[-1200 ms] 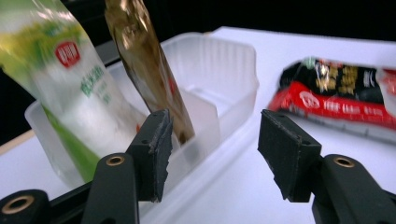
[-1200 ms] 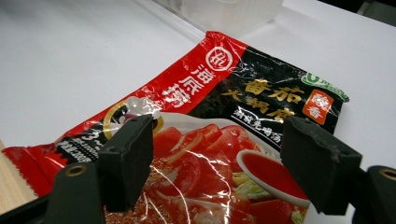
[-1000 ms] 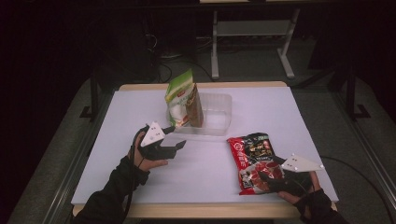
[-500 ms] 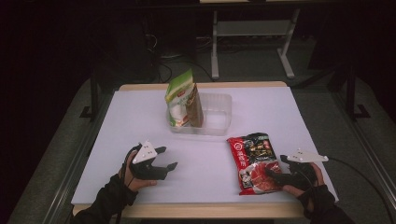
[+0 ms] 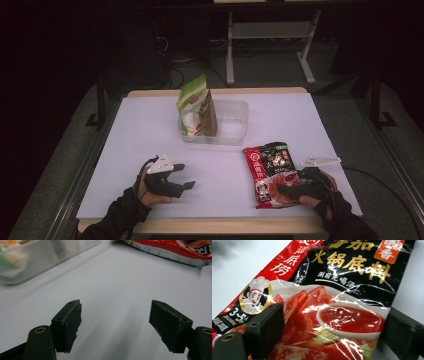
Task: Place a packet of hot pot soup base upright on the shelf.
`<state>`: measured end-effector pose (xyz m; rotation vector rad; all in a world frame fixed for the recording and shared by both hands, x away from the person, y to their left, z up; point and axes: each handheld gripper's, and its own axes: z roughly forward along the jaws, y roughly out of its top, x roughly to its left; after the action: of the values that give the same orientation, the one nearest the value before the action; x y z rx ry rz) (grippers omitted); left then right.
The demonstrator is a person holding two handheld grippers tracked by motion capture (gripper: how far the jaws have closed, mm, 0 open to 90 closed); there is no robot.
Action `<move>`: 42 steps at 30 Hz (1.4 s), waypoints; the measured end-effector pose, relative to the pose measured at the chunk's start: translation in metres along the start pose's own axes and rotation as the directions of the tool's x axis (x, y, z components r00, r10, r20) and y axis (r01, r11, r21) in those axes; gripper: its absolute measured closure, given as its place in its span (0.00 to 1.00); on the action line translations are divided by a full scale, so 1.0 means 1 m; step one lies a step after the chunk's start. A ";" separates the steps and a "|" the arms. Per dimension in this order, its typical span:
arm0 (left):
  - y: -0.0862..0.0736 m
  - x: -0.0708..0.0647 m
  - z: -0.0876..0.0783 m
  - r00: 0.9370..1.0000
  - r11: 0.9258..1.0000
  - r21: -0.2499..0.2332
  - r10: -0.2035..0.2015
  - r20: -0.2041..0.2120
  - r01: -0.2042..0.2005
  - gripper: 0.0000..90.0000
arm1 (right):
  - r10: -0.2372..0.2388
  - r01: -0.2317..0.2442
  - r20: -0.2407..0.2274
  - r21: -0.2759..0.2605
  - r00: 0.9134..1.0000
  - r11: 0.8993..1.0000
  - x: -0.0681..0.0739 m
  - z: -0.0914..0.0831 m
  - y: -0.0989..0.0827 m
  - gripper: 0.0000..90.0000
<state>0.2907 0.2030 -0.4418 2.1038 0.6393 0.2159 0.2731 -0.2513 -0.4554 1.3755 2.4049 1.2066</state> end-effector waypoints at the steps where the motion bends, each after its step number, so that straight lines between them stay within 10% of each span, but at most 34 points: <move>1: 0.001 -0.001 0.003 1.000 1.000 0.004 0.005 0.011 -0.005 0.28 | -0.004 0.004 0.000 -0.001 1.000 1.000 0.001 0.000 0.000 0.14; 18: 0.031 -0.020 0.062 0.987 0.999 0.034 -0.042 0.157 0.038 0.28 | -0.033 0.033 -0.017 -0.004 0.999 0.999 0.039 0.015 0.002 0.30; 31: 0.047 -0.018 0.100 0.948 0.983 0.069 -0.184 0.260 0.172 0.25 | -0.033 0.032 -0.031 -0.043 0.999 0.999 0.043 0.018 -0.001 0.35; 42: 0.052 -0.017 0.107 0.919 0.975 0.067 -0.221 0.326 0.211 0.23 | -0.037 0.034 -0.034 -0.064 0.999 0.997 0.043 0.017 -0.002 0.39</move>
<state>0.3358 0.0932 -0.4605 2.0155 0.6657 -0.2704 0.2539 -0.2091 -0.4567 1.2987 2.3815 1.2976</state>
